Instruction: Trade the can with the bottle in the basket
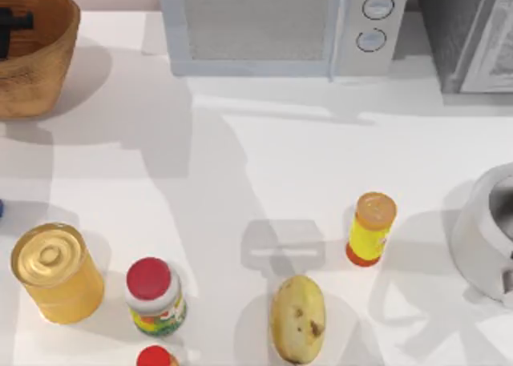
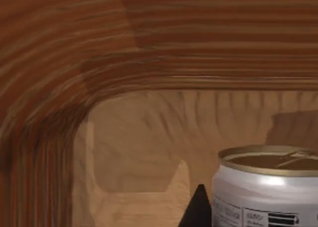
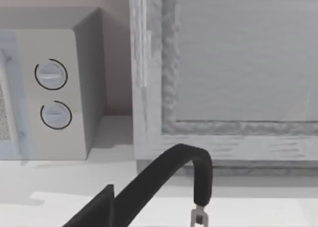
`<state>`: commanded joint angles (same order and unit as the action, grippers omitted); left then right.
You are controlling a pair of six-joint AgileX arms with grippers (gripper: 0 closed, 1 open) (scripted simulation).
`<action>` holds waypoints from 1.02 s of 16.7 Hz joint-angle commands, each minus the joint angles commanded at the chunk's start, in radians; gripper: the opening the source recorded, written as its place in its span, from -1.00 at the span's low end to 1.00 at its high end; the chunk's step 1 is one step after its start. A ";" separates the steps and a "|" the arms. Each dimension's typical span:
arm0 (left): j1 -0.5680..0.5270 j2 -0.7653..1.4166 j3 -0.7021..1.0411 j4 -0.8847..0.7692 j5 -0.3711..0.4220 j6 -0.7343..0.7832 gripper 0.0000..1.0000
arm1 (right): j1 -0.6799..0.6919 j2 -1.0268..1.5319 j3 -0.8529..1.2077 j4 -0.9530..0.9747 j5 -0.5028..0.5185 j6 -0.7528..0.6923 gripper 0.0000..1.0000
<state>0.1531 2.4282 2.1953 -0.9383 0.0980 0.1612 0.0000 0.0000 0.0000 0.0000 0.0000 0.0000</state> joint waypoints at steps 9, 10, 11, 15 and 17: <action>-0.036 -0.603 -0.546 0.232 -0.028 -0.040 -1.00 | 0.000 0.000 0.000 0.000 0.000 0.000 1.00; -0.041 -0.692 -0.626 0.266 -0.032 -0.045 -1.00 | 0.000 0.000 0.000 0.000 0.000 0.000 1.00; -0.047 -0.784 -0.709 0.301 -0.035 -0.051 -1.00 | 0.000 0.000 0.000 0.000 0.000 0.000 1.00; -0.073 -1.178 -1.067 0.455 -0.051 -0.076 -1.00 | 0.000 0.000 0.000 0.000 0.000 0.000 1.00; -0.086 -1.381 -1.252 0.534 -0.059 -0.089 -1.00 | 0.000 0.000 0.000 0.000 0.000 0.000 1.00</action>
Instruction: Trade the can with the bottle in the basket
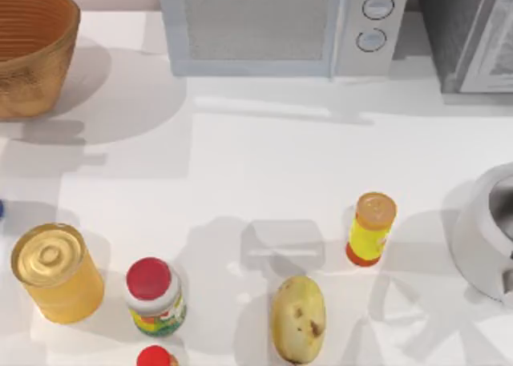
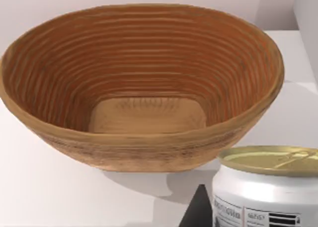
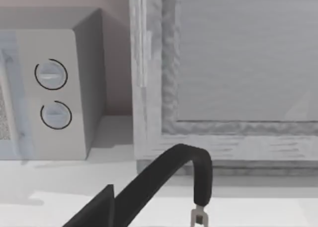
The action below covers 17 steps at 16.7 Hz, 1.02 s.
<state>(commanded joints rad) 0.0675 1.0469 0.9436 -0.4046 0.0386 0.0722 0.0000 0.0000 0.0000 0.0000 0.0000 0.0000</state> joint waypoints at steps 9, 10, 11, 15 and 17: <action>-0.050 -0.786 -0.710 0.303 -0.030 -0.053 -1.00 | 0.000 0.000 0.000 0.000 0.000 0.000 1.00; -0.054 -0.849 -0.767 0.328 -0.032 -0.058 -1.00 | 0.000 0.000 0.000 0.000 0.000 0.000 1.00; -0.058 -0.904 -0.816 0.349 -0.034 -0.062 -1.00 | 0.000 0.000 0.000 0.000 0.000 0.000 1.00; -0.067 -1.038 -0.936 0.401 -0.038 -0.071 -1.00 | 0.000 0.000 0.000 0.000 0.000 0.000 1.00; -0.068 -1.047 -0.944 0.405 -0.039 -0.072 -1.00 | 0.000 0.000 0.000 0.000 0.000 0.000 1.00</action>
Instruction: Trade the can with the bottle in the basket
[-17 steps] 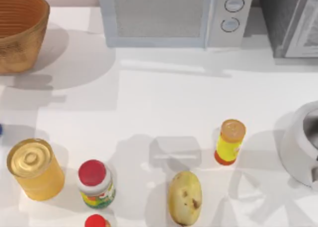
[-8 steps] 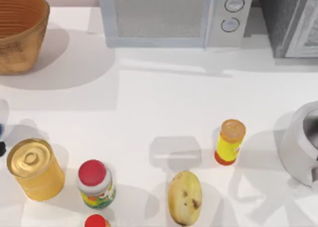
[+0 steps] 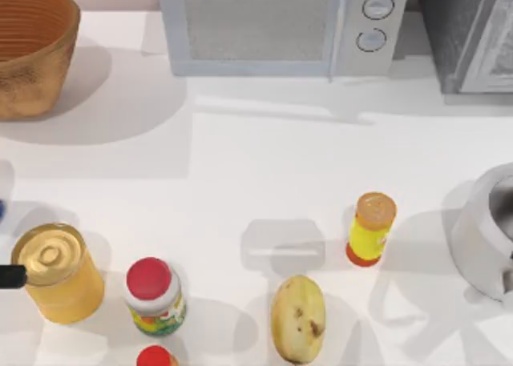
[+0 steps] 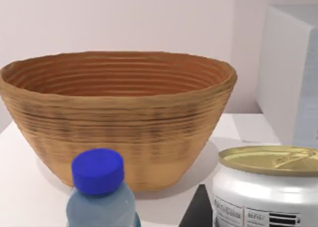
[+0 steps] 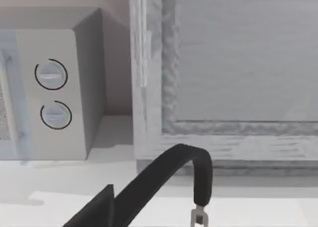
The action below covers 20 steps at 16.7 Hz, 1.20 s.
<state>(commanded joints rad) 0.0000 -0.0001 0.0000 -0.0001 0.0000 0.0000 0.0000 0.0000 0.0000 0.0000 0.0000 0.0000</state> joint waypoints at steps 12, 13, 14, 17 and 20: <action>-0.027 0.270 0.141 0.137 0.107 0.000 -1.00 | 0.000 0.000 0.000 0.000 0.000 0.000 1.00; -0.038 0.341 0.180 0.174 0.139 0.000 -1.00 | 0.000 0.000 0.000 0.000 0.000 0.000 1.00; -0.051 0.418 0.221 0.215 0.174 0.001 -1.00 | 0.000 0.000 0.000 0.000 0.000 0.000 1.00; -0.101 0.682 0.365 0.357 0.303 0.002 -1.00 | 0.000 0.000 0.000 0.000 0.000 0.000 1.00; -0.161 0.980 0.524 0.519 0.453 0.004 -1.00 | 0.000 0.000 0.000 0.000 0.000 0.000 1.00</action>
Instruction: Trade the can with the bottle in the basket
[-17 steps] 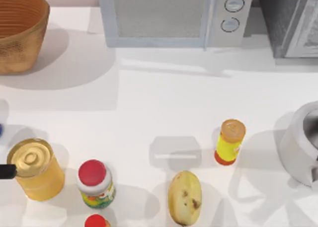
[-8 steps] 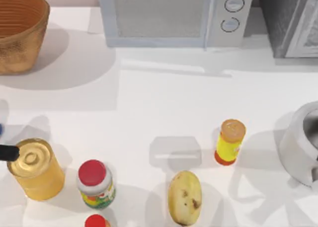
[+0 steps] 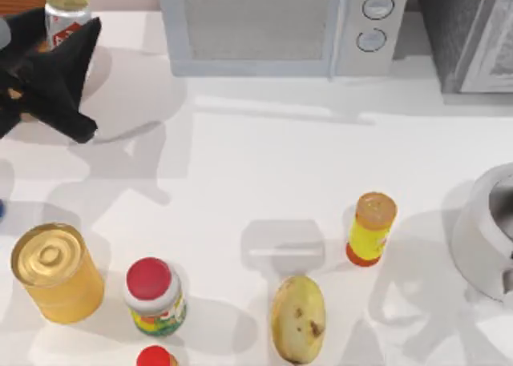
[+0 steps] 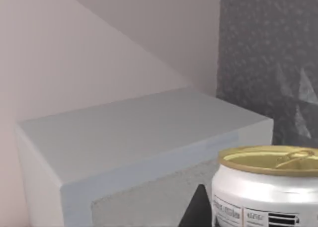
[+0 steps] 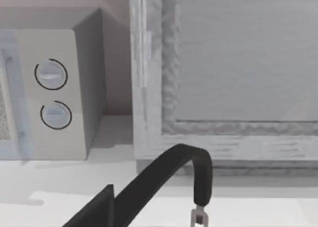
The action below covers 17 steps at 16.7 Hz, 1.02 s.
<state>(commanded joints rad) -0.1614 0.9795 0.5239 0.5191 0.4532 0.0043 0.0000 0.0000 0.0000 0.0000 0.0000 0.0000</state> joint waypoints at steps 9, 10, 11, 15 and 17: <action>-0.173 0.923 0.446 0.513 0.483 0.012 -1.00 | 0.000 0.000 0.000 0.000 0.000 0.000 1.00; -0.186 1.013 0.483 0.564 0.531 0.014 -1.00 | 0.000 0.000 0.000 0.000 0.000 0.000 1.00; -0.197 1.097 0.516 0.612 0.576 0.015 -1.00 | 0.000 0.000 0.000 0.000 0.000 0.000 1.00; -0.217 1.377 0.596 0.773 0.725 0.021 -1.00 | 0.000 0.000 0.000 0.000 0.000 0.000 1.00; -0.210 1.469 0.600 0.828 0.775 0.023 -1.00 | 0.000 0.000 0.000 0.000 0.000 0.000 1.00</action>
<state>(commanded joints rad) -0.3719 2.4488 1.1243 1.3467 1.2280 0.0277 0.0000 0.0000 0.0000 0.0000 0.0000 0.0000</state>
